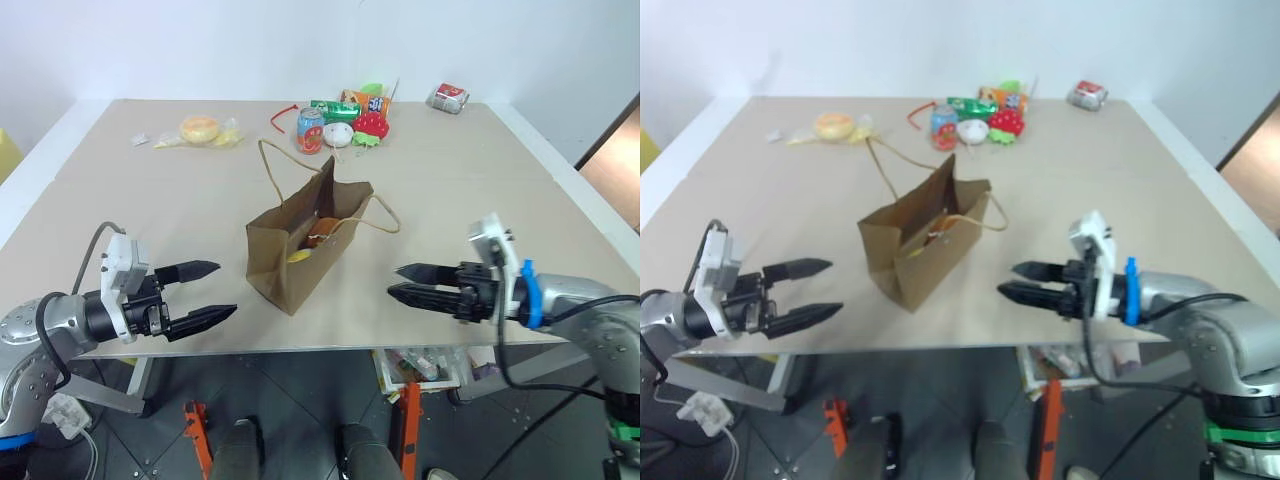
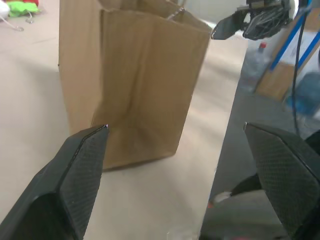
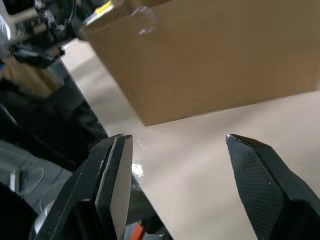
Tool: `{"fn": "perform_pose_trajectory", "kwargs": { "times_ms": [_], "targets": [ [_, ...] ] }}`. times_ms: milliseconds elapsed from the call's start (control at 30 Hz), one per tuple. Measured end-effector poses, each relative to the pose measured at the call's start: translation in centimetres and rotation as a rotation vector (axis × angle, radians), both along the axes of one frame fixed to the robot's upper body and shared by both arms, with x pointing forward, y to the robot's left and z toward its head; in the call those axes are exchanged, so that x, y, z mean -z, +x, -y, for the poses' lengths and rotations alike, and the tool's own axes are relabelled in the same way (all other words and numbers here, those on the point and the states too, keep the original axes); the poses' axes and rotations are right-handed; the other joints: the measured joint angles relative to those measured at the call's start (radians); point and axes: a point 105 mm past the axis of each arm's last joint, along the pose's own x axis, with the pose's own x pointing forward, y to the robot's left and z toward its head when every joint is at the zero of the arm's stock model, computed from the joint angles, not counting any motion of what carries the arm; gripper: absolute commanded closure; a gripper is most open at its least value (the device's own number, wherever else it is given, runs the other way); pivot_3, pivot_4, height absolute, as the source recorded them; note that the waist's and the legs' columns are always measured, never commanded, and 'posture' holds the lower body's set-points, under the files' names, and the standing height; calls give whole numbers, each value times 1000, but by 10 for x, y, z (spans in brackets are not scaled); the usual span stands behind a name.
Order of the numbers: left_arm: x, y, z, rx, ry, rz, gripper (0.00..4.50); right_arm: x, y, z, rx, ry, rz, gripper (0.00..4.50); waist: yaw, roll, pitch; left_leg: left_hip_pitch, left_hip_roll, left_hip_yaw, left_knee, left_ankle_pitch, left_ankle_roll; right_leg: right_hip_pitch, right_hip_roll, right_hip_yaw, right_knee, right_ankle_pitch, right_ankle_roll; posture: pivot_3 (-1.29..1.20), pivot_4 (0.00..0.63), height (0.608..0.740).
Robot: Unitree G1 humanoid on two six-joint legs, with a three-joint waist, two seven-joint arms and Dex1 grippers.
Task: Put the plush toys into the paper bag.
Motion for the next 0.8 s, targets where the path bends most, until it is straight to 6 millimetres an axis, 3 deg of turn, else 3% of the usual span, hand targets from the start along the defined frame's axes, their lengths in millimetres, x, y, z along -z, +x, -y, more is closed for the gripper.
{"fn": "perform_pose_trajectory", "kwargs": {
  "times_ms": [33, 67, 167, 200, 300, 367, 600, 800],
  "targets": [
    [0, -1, 0, -2, 5, 5, 0, 1, 0, -3, -4, -4, 7, 2828, 0, 0, 0, 0, 0, 0, 0, 0, 0, -4, 0, 0, -1, 0, 0, 0, 150, 740],
    [-1, -2, 2, -1, 5, 22, 0, 6, 0, -12, -23, -8, 16, 3567, 0, -1, 0, 0, 0, 0, 0, 0, 0, -5, 0, 0, -1, 0, 0, 0, 150, 740],
    [-4, -4, 7, -18, -8, 53, 0, 15, 2, -27, -51, 2, 3, 4380, 1, -1, 0, -1, 0, 0, 0, 0, 0, -5, 0, 0, -1, 1, -1, 0, 150, 740],
    [-4, -2, 7, -46, -30, 71, 0, 10, 8, -37, -61, 21, 41, 4380, 1, -1, -1, -2, 0, 0, 0, 0, 0, -6, 1, -1, -1, 1, 0, 0, 150, 740],
    [-6, 0, 7, -61, -46, 87, 0, 11, 12, -41, -62, 30, 43, 4380, 2, -1, -1, -3, 0, -1, 0, 1, 1, -4, 2, -1, 0, 1, 1, 0, 150, 740],
    [-12, 19, 5, -121, -123, 108, 0, 18, 25, -58, -69, -5, 52, 4380, 2, -1, -1, -3, 0, -1, 0, 2, 2, -4, 3, 0, 1, 2, 3, 0, 150, 740],
    [-5, 27, 14, -84, -122, 85, 0, 22, 23, -70, -111, -24, 53, 4380, 3, -2, -1, -4, 0, -1, 1, 2, 3, -4, 3, 0, 1, 2, 4, 0, 150, 740],
    [-1, 36, 43, 54, -107, 77, 0, 15, 25, -92, -139, 12, 94, 4380, 3, -2, -1, -4, 0, -1, 0, 2, 3, -4, 4, 0, 1, 3, 4, 0, 150, 740]
  ]
}}
